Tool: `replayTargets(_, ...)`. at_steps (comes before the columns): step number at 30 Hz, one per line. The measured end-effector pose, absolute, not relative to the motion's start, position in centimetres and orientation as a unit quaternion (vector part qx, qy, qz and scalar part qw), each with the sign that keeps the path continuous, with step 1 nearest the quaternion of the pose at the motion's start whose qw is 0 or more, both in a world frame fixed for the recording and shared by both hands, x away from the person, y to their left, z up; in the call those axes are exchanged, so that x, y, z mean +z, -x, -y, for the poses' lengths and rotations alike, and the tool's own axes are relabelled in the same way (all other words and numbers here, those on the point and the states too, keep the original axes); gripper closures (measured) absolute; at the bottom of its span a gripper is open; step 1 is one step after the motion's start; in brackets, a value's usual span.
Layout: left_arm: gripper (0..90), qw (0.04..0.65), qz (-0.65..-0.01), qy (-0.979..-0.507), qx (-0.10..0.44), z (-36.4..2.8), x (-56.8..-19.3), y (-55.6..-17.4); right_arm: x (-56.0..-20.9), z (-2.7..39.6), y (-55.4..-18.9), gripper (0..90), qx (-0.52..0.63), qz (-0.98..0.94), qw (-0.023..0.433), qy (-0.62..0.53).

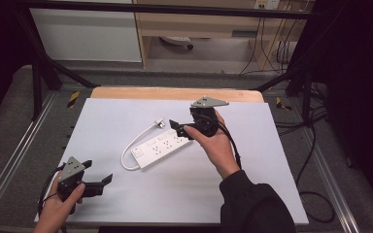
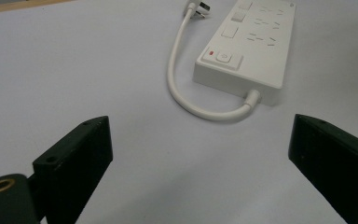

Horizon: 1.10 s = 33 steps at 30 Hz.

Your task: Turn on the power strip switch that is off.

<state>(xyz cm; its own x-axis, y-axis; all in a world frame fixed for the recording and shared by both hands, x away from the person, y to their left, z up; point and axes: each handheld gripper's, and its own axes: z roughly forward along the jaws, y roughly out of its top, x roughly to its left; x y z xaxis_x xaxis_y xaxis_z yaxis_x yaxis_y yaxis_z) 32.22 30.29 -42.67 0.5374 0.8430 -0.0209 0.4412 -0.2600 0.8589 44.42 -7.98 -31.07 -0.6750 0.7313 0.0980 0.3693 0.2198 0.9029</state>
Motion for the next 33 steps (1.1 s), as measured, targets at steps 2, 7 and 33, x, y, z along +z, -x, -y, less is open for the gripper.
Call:
replayTargets(2,6.3,0.439,-0.422,-0.760,0.227,-30.2,-42.7,-32.3,-31.1,7.8,-44.6,12.5,0.508,-0.761,0.178,-0.361)
replayTargets(7,6.1,0.440,-0.416,-0.762,0.230,-30.1,-42.5,-32.1,-31.3,6.6,-45.1,12.8,0.503,-0.765,0.179,-0.360)
replayTargets(33,6.0,0.449,-0.428,-0.751,0.227,-30.3,-42.2,-32.2,-33.5,2.9,-47.5,60.8,0.487,-0.771,0.229,-0.341)
